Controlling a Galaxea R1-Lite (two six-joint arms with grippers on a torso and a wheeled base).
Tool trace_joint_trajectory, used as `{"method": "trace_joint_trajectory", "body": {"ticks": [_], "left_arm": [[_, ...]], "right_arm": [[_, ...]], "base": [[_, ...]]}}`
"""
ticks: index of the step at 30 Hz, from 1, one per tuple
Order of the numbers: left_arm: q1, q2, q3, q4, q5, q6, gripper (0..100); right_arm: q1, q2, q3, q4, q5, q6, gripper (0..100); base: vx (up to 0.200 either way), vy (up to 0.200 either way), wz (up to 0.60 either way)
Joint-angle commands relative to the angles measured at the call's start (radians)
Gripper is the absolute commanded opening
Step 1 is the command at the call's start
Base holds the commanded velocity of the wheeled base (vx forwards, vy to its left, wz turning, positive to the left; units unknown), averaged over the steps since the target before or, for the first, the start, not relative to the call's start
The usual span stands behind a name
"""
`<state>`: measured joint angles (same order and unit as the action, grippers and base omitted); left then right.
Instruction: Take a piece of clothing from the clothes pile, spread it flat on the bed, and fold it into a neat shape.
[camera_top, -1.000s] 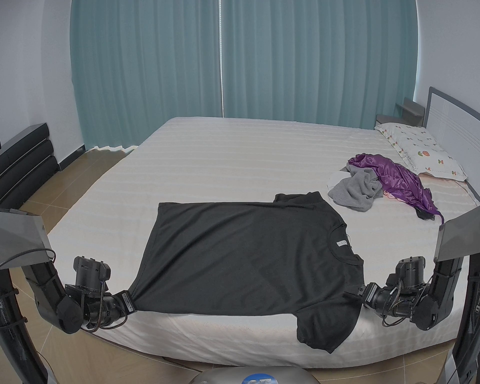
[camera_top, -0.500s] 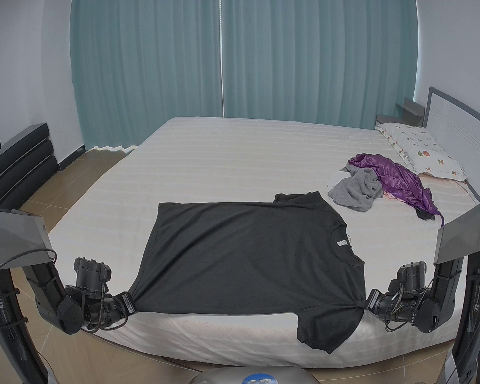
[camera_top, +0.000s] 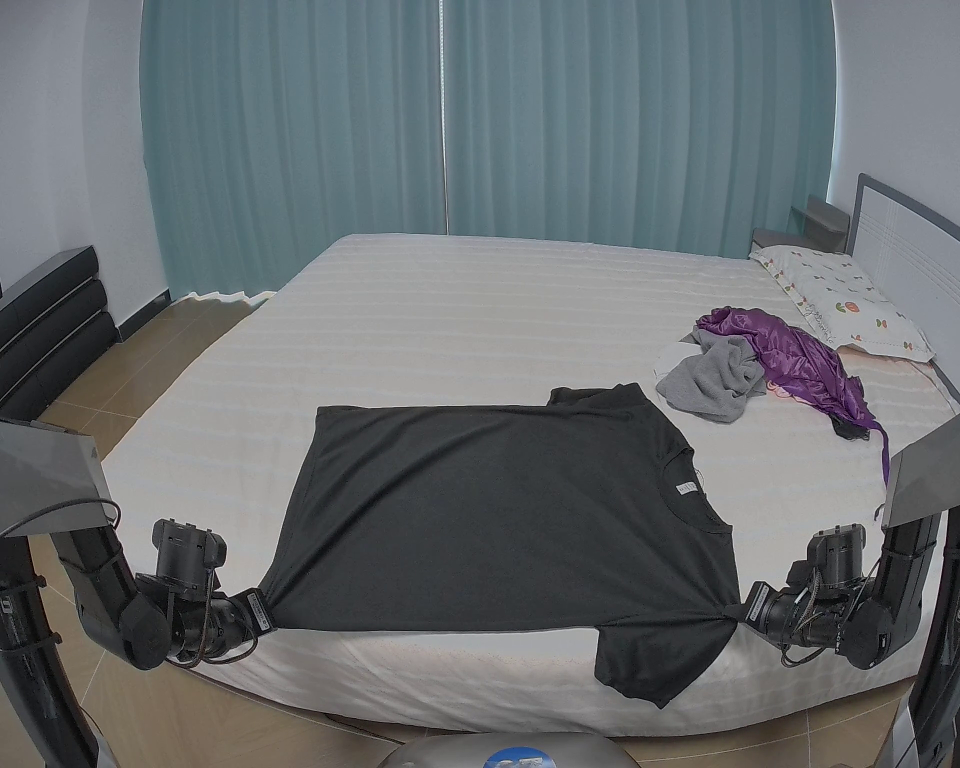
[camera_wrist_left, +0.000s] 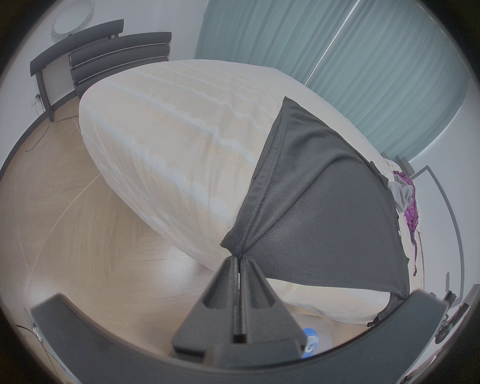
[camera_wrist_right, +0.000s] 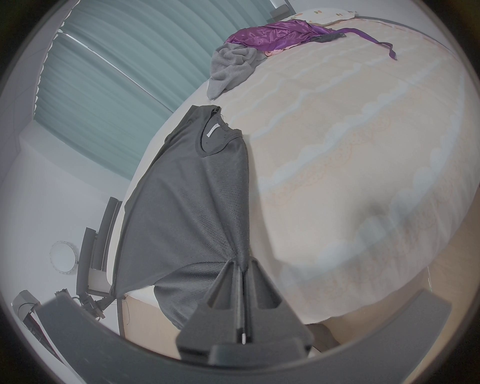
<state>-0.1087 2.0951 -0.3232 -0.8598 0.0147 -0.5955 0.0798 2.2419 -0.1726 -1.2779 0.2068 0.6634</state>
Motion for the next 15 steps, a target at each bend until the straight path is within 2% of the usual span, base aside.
{"method": "trace_joint_trajectory", "body": {"ticks": [1, 3, 4, 5, 6, 11, 15], "left_arm": [[-0.002, 0.028, -0.005, -0.012, -0.001, -0.001, 0], [-0.002, 0.046, -0.007, -0.033, -0.001, -0.004, 0], [-0.002, 0.057, -0.007, -0.051, 0.001, -0.007, 100], [-0.002, 0.066, -0.007, -0.073, 0.001, -0.009, 100], [-0.002, 0.072, -0.007, -0.09, 0.001, -0.01, 100], [0.003, 0.083, -0.004, -0.133, -0.001, -0.013, 100], [0.007, 0.042, -0.008, -0.137, -0.002, -0.055, 100]], "right_arm": [[0.012, -0.005, 0.002, -0.014, 0.002, 0.001, 0], [0.012, 0.005, 0.005, -0.038, 0.005, 0.007, 0], [0.014, 0.013, 0.007, -0.051, 0.005, 0.007, 0], [0.014, 0.022, 0.011, -0.058, 0.005, 0.008, 0], [0.014, 0.028, 0.016, -0.066, 0.005, 0.01, 100], [0.011, 0.018, 0.05, -0.124, 0.017, 0.031, 100], [-0.023, -0.03, 0.11, -0.232, 0.039, 0.091, 100]], "base": [[0.0, 0.0, 0.0], [0.0, 0.0, 0.0], [0.0, 0.0, 0.0], [0.0, 0.0, 0.0], [0.0, 0.0, 0.0], [0.0, 0.0, 0.0], [0.0, 0.0, 0.0]]}}
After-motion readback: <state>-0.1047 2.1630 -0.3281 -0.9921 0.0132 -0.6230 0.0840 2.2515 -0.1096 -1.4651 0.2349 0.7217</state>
